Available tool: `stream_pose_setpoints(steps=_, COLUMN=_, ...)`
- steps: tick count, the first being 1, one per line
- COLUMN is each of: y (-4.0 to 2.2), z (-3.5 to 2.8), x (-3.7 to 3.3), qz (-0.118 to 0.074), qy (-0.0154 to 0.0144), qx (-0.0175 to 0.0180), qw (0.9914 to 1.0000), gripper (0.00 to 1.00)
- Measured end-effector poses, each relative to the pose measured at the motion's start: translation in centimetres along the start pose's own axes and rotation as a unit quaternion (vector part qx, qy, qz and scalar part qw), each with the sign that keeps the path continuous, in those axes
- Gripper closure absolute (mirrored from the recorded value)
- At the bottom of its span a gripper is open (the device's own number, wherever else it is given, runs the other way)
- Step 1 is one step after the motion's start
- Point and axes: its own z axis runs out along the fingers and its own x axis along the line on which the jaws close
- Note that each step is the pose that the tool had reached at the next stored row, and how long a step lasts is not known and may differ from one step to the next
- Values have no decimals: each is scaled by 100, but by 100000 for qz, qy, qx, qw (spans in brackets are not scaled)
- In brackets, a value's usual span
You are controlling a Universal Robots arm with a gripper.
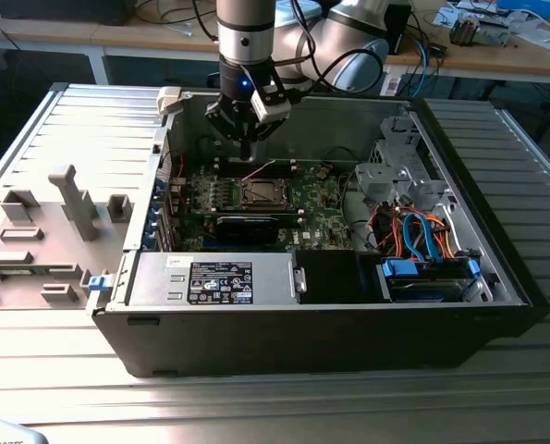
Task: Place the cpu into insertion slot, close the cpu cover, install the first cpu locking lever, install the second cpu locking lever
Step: 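Install the first cpu locking lever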
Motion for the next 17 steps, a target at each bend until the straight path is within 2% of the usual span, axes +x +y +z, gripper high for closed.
stream_pose_setpoints(steps=17, y=1, z=30, x=-16, qz=0, qy=0, qx=-1, qw=100000, gripper=89)
